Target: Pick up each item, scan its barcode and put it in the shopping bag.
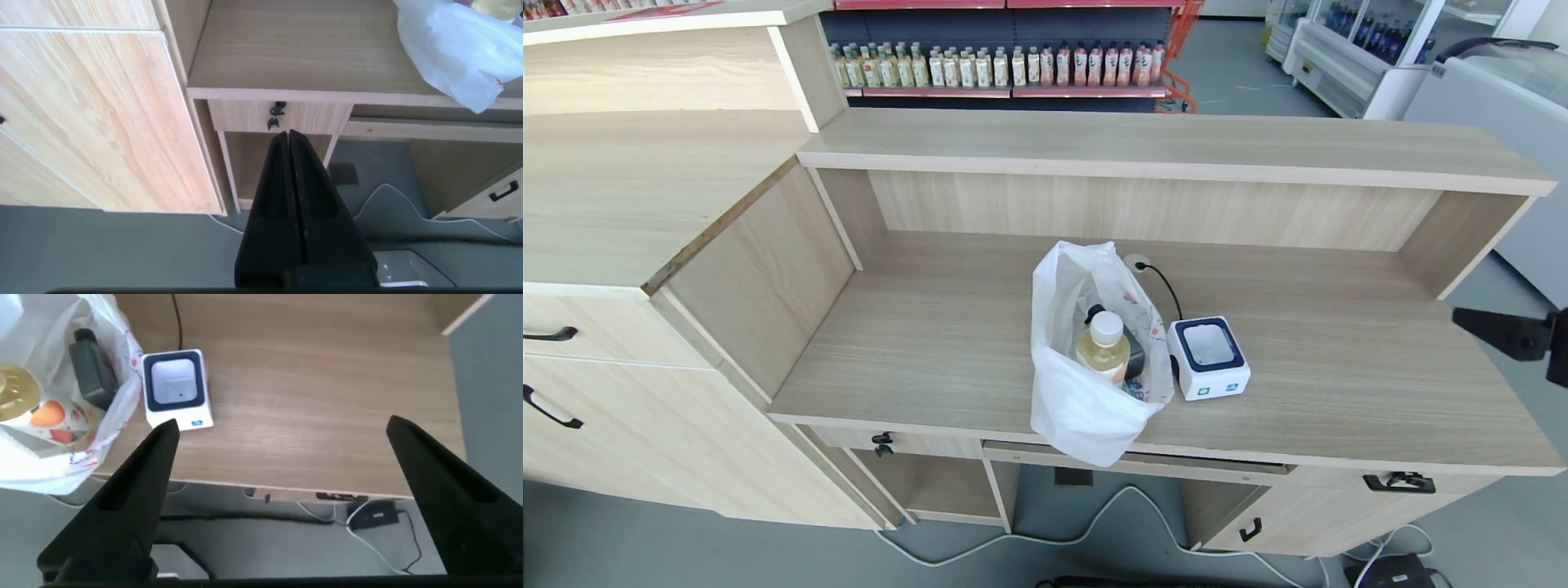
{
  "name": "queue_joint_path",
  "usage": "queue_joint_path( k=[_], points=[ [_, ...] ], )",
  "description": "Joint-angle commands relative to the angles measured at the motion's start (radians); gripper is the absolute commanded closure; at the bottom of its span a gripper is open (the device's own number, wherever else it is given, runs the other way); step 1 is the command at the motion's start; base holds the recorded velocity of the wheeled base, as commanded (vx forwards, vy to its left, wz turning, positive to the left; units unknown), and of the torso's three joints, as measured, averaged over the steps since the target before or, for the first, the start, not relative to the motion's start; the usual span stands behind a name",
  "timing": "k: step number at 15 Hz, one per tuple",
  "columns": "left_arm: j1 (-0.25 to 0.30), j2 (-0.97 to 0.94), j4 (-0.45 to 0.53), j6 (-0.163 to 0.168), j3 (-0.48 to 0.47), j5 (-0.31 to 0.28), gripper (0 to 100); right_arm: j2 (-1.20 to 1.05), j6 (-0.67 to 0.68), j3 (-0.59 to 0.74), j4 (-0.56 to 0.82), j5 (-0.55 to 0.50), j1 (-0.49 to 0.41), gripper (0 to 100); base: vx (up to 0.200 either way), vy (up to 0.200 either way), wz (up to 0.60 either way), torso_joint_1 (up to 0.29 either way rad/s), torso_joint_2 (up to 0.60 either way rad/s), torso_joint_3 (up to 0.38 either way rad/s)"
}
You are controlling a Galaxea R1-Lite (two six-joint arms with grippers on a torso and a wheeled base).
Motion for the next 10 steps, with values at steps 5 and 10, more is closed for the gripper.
queue_joint_path(
  k=[5, 10],
  points=[
    [0.001, 0.001, 0.000, 0.000, 0.000, 0.000, 100, -0.661, 0.014, 0.520, -0.019, -0.089, -0.023, 0, 0.000, 0.000, 0.00, 0.000, 0.00, 0.000],
    [0.001, 0.001, 0.000, 0.000, 0.000, 0.000, 100, -0.955, 0.009, 0.713, -0.014, 0.018, -0.079, 0, 0.000, 0.000, 0.00, 0.000, 0.00, 0.000]
  ],
)
